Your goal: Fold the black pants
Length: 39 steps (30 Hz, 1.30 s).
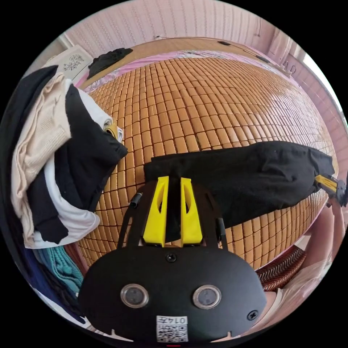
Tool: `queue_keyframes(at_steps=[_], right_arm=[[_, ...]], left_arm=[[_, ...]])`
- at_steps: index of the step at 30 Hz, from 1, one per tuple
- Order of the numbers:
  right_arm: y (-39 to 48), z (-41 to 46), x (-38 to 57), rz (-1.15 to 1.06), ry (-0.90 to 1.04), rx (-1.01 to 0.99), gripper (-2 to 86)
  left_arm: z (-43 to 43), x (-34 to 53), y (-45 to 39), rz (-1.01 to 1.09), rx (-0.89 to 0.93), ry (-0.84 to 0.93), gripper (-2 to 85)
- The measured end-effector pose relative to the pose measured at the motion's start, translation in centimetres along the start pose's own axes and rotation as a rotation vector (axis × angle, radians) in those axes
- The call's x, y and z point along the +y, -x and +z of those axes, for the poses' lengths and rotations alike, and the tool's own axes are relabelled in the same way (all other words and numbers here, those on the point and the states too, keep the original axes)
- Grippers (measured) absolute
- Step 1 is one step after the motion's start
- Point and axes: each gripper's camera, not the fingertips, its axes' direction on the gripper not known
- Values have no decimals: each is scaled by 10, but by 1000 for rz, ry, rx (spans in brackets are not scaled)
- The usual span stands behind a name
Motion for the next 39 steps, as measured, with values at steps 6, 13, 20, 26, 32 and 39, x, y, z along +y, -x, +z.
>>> queue_keyframes(at_steps=[6,13,20,26,32,39], right_arm=[[6,5,15,-169,114,13,-4],[-40,-28,64,110,-124,-76,-9],[-106,-18,91,310,-112,86,-9],[-90,32,46,252,-43,73,-8],[-99,32,55,337,-94,115,-5],[-113,40,78,433,-179,-10,-3]], left_arm=[[-1,0,8,53,-31,64,7],[-38,19,11,27,14,-71,38],[-78,11,-58,274,187,-233,3],[-35,-30,-159,408,256,-189,-3],[-5,-53,-168,373,148,-107,-7],[14,-53,-161,357,91,-131,-9]])
